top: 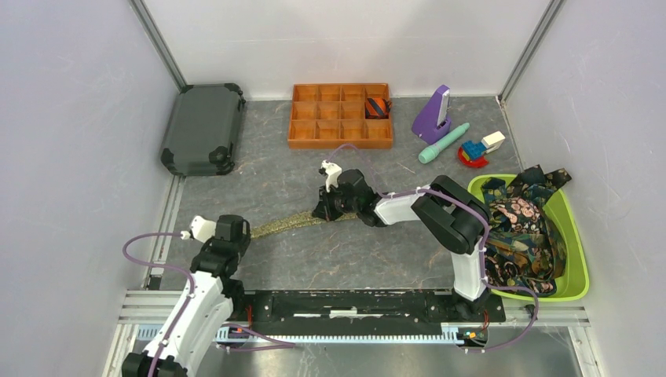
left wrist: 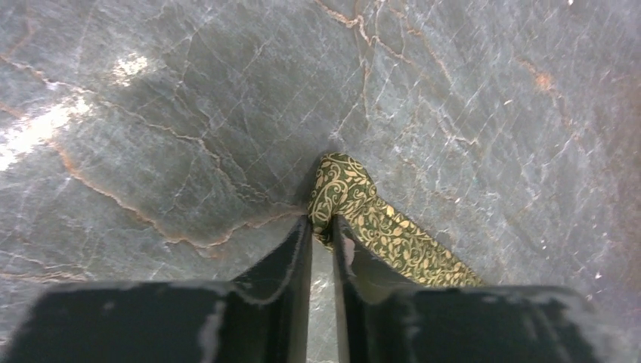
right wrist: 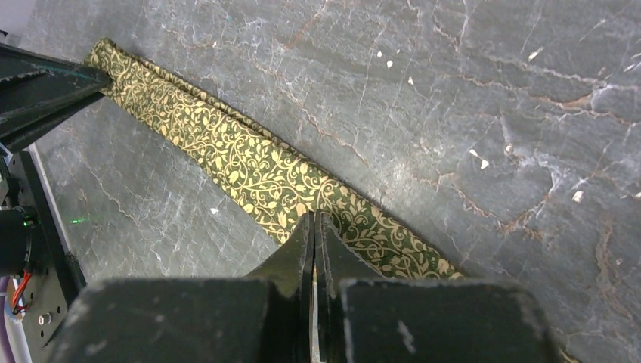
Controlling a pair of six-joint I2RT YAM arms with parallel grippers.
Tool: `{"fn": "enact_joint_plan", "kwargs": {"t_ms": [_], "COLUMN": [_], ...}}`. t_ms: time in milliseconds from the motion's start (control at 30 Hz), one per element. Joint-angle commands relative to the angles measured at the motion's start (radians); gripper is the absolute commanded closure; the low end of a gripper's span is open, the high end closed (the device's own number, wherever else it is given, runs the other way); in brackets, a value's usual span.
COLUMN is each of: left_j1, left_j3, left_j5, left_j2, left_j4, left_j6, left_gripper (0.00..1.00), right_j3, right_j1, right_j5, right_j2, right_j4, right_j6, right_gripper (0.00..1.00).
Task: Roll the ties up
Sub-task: Flatten out the tie at the center of the board.
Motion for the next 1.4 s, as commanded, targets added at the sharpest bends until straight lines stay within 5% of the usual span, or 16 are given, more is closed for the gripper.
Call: {"fn": "enact_joint_plan", "kwargs": {"t_ms": [0,200,700,833,900,967,1167,1367], "left_j1": [0.008,0.01,0.06,0.061,0.061,0.061,0.105,0.293], "left_j3": [0.013,0.038,0.094,0.063,0.069,0.087,0.161,0.155], "left_j5": [-0.044,-0.094,-0.032,-0.035,-0.056,-0.076,-0.076,0.158], "left_j2": [0.036,0.109,0.133,0.094,0.075,0.058,0.097,0.211], "left_j4": [0.124,0.254,0.271,0.245,0.209,0.167,0.083,0.176], "left_j6": [-0.015,0.083,0.257,0.212,0.194,0.195,0.207,0.231], "left_gripper": [0.82,0.96,0.97,0.8,0.48,0.31,0.31,0.42], "right_j3": [-0.025,-0.038,-0.033,-0.014,-0.015,-0.018,-0.035,-0.06], "right_j1": [0.003,0.001,0.013,0.036,0.044,0.046,0.046,0.047], "right_j5": [0.01,0.017,0.002,-0.004,-0.007,-0.006,-0.008,-0.014], "right_j2": [0.016,0.006,-0.139,-0.146,-0.146,-0.146,-0.174,-0.193], "right_j4": [0.063,0.079,0.083,0.079,0.079,0.075,0.066,0.068], "right_j6": [0.009,0.013,0.026,0.036,0.036,0.036,0.028,0.022], "right_gripper": [1.0,1.0,0.94,0.94,0.94,0.94,0.94,0.94]}}
